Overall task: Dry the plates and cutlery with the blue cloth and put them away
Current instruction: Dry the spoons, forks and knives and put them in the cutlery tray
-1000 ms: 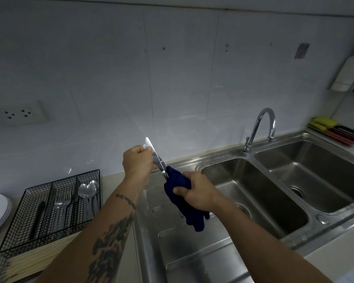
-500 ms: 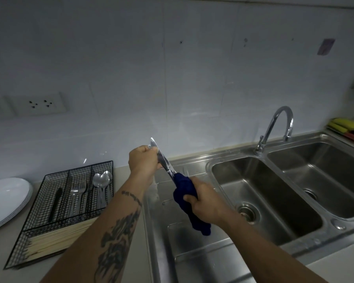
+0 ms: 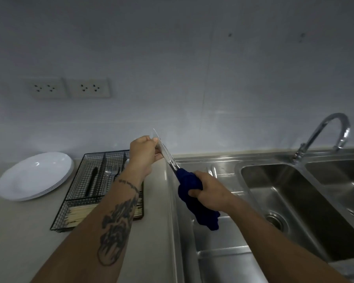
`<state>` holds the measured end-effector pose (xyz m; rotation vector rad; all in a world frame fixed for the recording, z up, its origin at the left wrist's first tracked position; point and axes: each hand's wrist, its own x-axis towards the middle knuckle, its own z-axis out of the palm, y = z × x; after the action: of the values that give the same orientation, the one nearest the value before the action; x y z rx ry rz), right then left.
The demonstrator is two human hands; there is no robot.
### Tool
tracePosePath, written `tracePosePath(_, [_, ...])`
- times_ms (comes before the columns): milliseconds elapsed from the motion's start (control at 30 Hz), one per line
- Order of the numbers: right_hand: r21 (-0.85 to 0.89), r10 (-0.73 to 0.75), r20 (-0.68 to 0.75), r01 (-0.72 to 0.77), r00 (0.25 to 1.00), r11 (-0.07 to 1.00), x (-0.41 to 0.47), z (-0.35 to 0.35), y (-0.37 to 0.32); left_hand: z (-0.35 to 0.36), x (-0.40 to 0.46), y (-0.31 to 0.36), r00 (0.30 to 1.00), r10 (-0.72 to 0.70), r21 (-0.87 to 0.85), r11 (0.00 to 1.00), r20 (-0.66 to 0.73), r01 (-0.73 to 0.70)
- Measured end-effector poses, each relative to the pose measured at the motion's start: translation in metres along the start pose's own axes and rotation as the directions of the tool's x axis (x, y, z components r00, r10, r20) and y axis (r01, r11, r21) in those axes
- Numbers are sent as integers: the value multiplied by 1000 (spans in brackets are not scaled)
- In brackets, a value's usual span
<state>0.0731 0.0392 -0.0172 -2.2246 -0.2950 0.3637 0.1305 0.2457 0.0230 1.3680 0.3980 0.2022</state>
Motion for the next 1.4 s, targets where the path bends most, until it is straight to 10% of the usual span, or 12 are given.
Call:
tracePosePath(300, [-64, -12, 52, 16, 999, 998, 47, 9, -32, -83, 58, 35, 984, 13, -51, 998, -179, -23])
tracePosePath(833, [42, -35, 142, 29, 989, 999, 115, 85, -54, -215, 165, 33, 934, 134, 418, 908, -332, 18])
tracePosePath(1400, [299, 138, 88, -159, 986, 941, 128, 85, -40, -219, 180, -60, 989, -20, 837, 530, -145, 134])
